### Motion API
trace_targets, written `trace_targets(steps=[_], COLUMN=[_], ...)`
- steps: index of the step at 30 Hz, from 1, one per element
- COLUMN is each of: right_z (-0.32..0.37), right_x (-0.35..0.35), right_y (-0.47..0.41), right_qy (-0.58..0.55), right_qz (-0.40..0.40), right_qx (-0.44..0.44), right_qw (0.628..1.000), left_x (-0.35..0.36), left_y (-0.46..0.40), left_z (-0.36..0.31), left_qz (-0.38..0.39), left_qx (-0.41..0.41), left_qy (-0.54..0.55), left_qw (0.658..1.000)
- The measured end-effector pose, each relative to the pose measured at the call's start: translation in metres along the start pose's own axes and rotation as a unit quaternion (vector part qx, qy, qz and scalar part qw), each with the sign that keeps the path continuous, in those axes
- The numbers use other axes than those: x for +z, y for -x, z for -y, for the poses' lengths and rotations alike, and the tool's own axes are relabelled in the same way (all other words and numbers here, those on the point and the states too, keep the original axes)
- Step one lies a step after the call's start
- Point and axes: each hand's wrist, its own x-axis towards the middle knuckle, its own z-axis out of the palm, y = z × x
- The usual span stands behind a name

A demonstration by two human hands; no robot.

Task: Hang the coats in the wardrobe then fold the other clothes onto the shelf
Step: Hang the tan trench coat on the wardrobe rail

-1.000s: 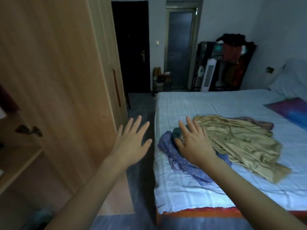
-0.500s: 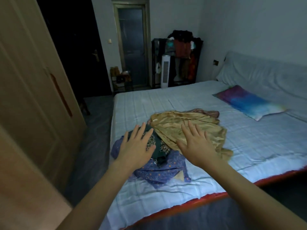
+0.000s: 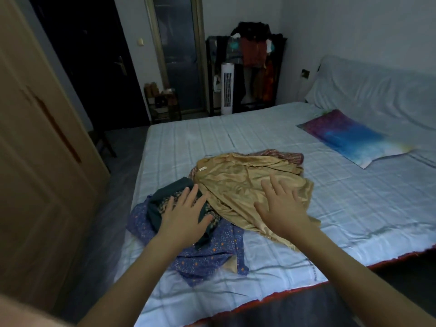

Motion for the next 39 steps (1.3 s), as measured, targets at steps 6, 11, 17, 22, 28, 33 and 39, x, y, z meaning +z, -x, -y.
trace_targets(steps=[6,11,17,22,28,33,39], right_z=[-0.024,-0.026,-0.024,-0.042,-0.058,-0.057,-0.058], right_x=[0.024,0.034,0.051,0.07,0.11,0.171,0.259], right_y=[-0.062,-0.144,-0.248,-0.305,-0.372,-0.433,-0.494], right_qy=[-0.01,0.001,0.019,0.012,0.005,-0.019,-0.034], right_qz=[0.041,0.043,0.072,0.074,0.097,0.145,0.207], right_qx=[0.002,-0.027,-0.063,-0.068,-0.091,-0.117,-0.111], right_qw=[0.999,0.999,0.995,0.995,0.991,0.982,0.971], left_x=[0.022,0.028,0.047,0.073,0.117,0.163,0.235], left_y=[-0.069,-0.143,-0.239,-0.309,-0.38,-0.426,-0.464], left_z=[0.009,0.03,0.056,0.068,0.087,0.106,0.125], left_qz=[0.03,0.033,0.082,0.118,0.159,0.165,0.159], left_qx=[-0.018,-0.041,-0.07,-0.069,-0.063,-0.096,-0.139], left_qy=[-0.005,0.009,0.033,0.053,0.068,0.102,0.15], left_qw=[0.999,0.999,0.994,0.989,0.983,0.976,0.966])
